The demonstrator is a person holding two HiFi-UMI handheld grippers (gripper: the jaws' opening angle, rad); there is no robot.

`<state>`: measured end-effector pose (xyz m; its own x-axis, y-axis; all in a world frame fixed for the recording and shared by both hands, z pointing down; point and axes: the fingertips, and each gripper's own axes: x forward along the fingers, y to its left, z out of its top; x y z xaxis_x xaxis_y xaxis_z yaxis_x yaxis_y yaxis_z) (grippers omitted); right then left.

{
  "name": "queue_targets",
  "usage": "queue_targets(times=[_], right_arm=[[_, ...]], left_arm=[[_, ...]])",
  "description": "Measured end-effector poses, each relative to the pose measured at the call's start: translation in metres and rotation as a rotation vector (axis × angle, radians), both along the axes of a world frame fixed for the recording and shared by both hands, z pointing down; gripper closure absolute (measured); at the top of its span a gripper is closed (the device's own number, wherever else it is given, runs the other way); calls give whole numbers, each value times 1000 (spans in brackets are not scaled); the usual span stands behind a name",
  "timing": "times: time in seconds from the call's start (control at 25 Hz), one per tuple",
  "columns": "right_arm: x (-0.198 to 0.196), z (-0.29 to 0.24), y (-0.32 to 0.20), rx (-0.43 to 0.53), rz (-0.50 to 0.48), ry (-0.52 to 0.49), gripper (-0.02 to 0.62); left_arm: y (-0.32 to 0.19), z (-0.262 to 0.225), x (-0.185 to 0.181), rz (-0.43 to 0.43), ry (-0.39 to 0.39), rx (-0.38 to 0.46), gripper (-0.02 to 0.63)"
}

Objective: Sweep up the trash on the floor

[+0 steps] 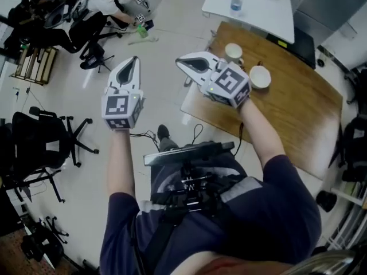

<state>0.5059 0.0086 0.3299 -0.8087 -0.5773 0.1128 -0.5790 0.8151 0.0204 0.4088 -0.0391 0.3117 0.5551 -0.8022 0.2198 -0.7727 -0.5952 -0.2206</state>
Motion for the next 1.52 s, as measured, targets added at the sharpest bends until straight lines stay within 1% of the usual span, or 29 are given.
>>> queue_targets(times=[0.16,0.24,0.36,0.44,0.52,0.6,0.64,0.68,0.72,0.84,0.92,1.04,1.2,1.32,1.52], right_arm=[[-8,1,17,-56,-99,-64,584],[-17,4,24,-79,-141,-89,584],[-34,11,33,-87,-195,-51,584],[-48,14,37,-86,-221,-37,584],[-67,16,38,-91,-232,-42,584],[-95,22,43,-118,-244,-50,584],[-111,26,49,-135,-256,-50,584],[-128,30,57,-148,-276,-44,584],[-146,32,65,-153,-302,-35,584],[-203,28,94,-136,-391,-11,584],[-241,21,115,-118,-438,-2,584],[-288,12,139,-103,-469,21,584],[-338,9,169,-116,-497,50,584],[-367,4,184,-96,-497,75,584],[-399,10,206,-81,-447,124,584]], left_arm=[[33,-1,-24,-94,-78,-12,601],[45,-1,-39,-138,-96,-29,601],[61,0,-58,-193,-95,-42,601],[72,5,-72,-214,-115,-50,601],[84,14,-88,-208,-157,-66,601],[105,30,-106,-193,-225,-85,601],[117,38,-119,-201,-260,-91,601],[129,45,-133,-221,-278,-95,601],[140,48,-148,-250,-272,-97,601],[166,42,-199,-328,-194,-86,601],[185,34,-238,-356,-172,-77,601],[209,24,-288,-396,-123,-67,601],[238,17,-333,-406,-109,-34,601],[250,16,-361,-399,-84,-7,601],[259,30,-392,-366,-40,-37,601]])
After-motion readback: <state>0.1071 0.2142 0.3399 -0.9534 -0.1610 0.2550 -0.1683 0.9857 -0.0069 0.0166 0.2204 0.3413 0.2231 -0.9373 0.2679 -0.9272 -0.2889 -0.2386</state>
